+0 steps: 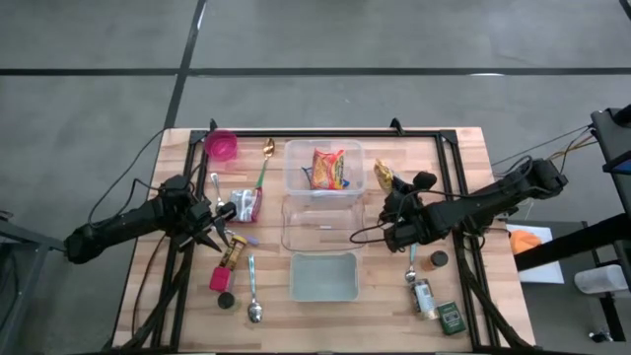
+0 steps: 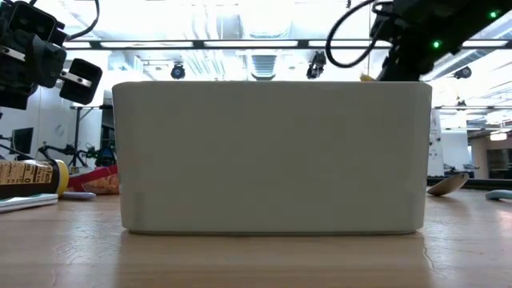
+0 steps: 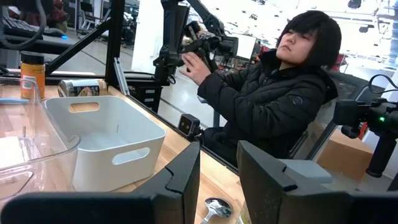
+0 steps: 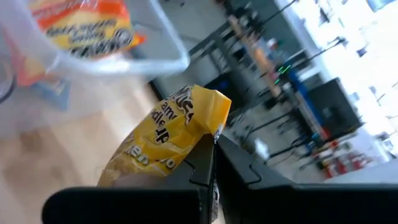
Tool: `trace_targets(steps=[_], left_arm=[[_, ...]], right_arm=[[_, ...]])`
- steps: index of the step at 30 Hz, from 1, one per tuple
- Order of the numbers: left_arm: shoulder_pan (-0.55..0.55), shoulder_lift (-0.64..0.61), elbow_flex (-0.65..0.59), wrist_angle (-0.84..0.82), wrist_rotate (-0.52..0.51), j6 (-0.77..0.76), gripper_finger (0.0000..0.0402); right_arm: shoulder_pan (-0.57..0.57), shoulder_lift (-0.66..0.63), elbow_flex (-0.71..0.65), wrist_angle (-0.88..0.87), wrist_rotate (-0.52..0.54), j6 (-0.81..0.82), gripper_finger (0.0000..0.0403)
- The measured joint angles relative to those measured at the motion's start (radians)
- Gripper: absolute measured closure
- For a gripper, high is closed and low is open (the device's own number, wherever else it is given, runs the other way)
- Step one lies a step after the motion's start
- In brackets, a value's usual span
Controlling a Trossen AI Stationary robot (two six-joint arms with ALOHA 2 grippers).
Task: Pick & Place Food Item
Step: Put the yellow noodle pack into the white bin
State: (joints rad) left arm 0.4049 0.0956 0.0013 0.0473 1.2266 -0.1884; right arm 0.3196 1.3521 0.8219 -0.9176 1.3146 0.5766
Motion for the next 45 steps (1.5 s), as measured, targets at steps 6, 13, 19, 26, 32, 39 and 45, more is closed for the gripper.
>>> trace_targets(steps=[6,13,19,26,32,39,45], left_arm=[[0.0,0.0,0.0,0.0,0.0,0.0,0.0291],[0.0,0.0,0.0,0.0,0.0,0.0,0.0291],[0.0,0.0,0.0,0.0,0.0,0.0,0.0291],[0.0,0.0,0.0,0.0,0.0,0.0,0.0291],[0.0,0.0,0.0,0.0,0.0,0.0,0.0291],[0.0,0.0,0.0,0.0,0.0,0.0,0.0291],[0.0,0.0,0.0,0.0,0.0,0.0,0.0291]], right_arm=[[0.03,-0.002,0.07,-0.003,0.151,-0.108,0.0395],[0.056,-0.002,0.217,0.009,0.208,-0.242,0.0395],[0.056,-0.002,0.326,0.02,0.155,-0.354,0.0395],[0.042,-0.002,0.389,0.208,0.034,-0.56,0.0395],[-0.023,-0.002,0.389,0.485,-0.127,-0.808,0.0395],[-0.16,-0.002,0.335,0.733,-0.427,-0.93,0.0395],[-0.274,-0.002,0.236,0.972,-0.698,-0.981,0.0395]])
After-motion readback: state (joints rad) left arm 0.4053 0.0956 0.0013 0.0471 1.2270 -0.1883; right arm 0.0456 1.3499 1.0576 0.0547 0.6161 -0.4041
